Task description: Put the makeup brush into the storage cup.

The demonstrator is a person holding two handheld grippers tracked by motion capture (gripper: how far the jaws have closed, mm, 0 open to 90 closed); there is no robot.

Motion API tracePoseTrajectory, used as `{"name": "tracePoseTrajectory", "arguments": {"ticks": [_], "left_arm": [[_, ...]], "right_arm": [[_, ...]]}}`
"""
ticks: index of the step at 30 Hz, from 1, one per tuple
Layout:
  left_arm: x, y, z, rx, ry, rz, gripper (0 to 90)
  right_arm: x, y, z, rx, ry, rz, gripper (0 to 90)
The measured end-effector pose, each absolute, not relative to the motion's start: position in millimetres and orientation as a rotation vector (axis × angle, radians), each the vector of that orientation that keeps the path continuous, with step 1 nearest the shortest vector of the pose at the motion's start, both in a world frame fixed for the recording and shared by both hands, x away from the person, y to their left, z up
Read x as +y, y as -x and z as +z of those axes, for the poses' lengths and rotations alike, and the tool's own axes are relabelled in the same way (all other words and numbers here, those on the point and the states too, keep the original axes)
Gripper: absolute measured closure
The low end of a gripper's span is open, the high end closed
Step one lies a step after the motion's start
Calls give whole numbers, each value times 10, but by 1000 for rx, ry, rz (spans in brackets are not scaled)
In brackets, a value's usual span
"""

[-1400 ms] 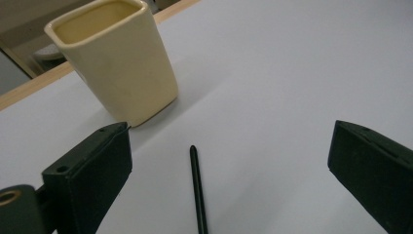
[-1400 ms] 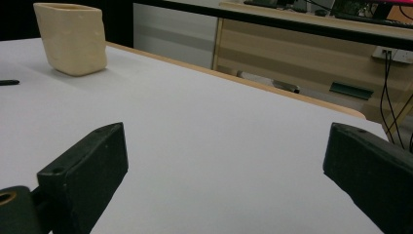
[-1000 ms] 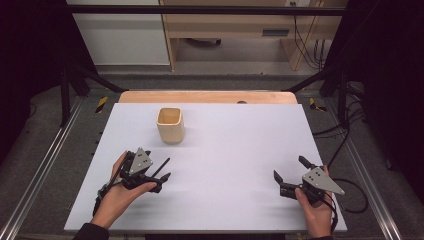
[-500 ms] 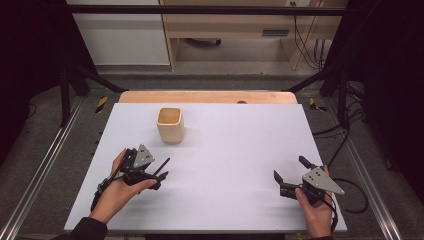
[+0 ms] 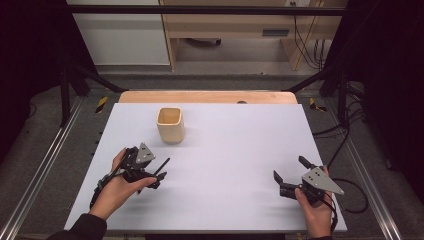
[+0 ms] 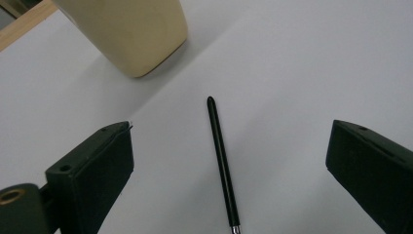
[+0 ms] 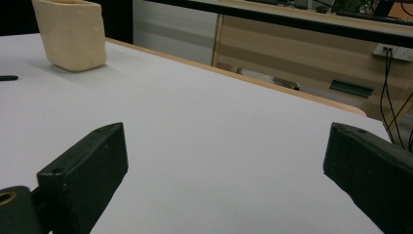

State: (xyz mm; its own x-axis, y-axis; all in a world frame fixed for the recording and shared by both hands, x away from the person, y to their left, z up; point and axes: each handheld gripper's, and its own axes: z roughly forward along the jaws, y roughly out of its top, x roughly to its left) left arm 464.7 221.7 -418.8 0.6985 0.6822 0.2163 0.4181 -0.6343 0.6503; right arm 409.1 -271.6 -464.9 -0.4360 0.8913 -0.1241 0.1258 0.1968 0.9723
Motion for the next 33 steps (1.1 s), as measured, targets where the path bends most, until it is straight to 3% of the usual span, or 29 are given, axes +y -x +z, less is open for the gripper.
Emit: {"name": "tracePoseTrajectory", "arguments": {"ticks": [33], "left_arm": [[2152,-4846,-4144,915,-2433,534,36]], "right_arm": [[-2712,-4089,-4647,1732,-956,1303,27]]}}
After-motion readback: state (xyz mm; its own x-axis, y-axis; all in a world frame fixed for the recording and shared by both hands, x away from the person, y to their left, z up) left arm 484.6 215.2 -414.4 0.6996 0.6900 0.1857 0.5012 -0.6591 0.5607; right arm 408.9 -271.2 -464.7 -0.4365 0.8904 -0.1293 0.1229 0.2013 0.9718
